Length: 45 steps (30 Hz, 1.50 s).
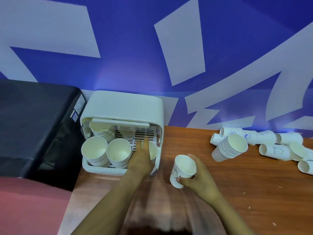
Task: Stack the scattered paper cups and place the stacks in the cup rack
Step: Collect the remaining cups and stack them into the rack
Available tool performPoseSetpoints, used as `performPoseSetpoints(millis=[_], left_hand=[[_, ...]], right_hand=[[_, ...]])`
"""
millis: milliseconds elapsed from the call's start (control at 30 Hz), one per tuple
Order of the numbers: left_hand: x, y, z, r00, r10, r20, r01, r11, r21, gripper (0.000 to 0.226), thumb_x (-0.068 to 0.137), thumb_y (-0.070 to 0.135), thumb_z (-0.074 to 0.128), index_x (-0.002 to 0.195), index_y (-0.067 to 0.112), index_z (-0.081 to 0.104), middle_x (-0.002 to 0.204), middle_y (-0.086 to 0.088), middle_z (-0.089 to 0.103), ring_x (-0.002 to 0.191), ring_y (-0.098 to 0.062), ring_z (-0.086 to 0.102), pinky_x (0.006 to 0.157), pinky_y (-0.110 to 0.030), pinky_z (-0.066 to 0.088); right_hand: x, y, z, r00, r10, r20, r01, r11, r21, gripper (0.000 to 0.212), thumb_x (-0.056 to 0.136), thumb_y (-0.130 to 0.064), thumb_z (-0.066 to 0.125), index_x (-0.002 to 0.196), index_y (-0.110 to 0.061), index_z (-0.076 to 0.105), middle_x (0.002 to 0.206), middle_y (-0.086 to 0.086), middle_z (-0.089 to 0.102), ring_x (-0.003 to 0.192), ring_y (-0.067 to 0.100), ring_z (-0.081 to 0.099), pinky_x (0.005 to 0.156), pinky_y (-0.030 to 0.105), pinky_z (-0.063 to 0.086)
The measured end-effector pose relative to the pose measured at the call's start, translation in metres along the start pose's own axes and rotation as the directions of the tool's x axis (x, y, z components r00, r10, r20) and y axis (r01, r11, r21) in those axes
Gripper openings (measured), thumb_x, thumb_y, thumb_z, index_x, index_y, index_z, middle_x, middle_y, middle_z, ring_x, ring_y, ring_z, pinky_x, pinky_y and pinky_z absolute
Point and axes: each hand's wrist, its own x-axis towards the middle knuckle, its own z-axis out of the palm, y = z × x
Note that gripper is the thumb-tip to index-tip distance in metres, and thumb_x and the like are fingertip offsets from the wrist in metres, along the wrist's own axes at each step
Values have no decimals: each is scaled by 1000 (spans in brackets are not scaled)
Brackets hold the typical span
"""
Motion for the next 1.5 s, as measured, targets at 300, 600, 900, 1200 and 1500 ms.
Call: performPoseSetpoints(millis=[300, 600, 900, 1200, 1500], left_hand=[[-68, 1, -51, 992, 107, -66, -116, 982, -146, 59, 85, 39, 61, 138, 30, 37, 127, 3, 52, 117, -17, 51, 93, -30, 43], [-90, -12, -96, 958, 149, -247, -173, 982, -75, 57, 88, 39, 58, 140, 32, 36, 131, 7, 52, 120, -15, 50, 94, -35, 45], [-92, -22, -94, 965, 124, -232, -145, 987, -75, 57, 88, 37, 59, 140, 32, 36, 134, 5, 52, 121, -17, 50, 95, -38, 46], [-94, -4, -52, 976, 186, -115, -199, 973, -115, 50, 88, 36, 59, 134, 29, 42, 126, 5, 53, 113, -15, 53, 92, -33, 44], [-104, 71, 15, 975, 221, -8, -221, 975, -26, 52, 86, 38, 59, 134, 26, 43, 133, 2, 52, 122, -15, 50, 99, -31, 41]], right_hand=[[1, -55, 47, 958, -231, -167, 247, 965, 83, 86, 61, -20, 87, 128, -28, 35, 129, -7, 44, 116, 6, 45, 97, 18, 40], [12, -76, 93, 945, -136, -297, 103, 987, -125, 88, 67, -35, 81, 137, -29, 29, 130, -3, 38, 110, 25, 54, 80, 39, 50], [12, -67, 94, 985, -4, -171, -25, 986, -166, 93, 64, -52, 79, 139, -34, 27, 134, -4, 34, 114, 21, 53, 83, 32, 45], [-17, -54, 21, 992, 111, 64, -98, 977, -188, 55, 84, -48, 63, 130, -28, 43, 116, -2, 55, 106, 13, 54, 93, 30, 42], [-44, -3, -70, 984, 136, 119, -109, 972, -207, 33, 85, -35, 65, 113, -21, 58, 100, 2, 63, 90, 13, 58, 83, 26, 45]])
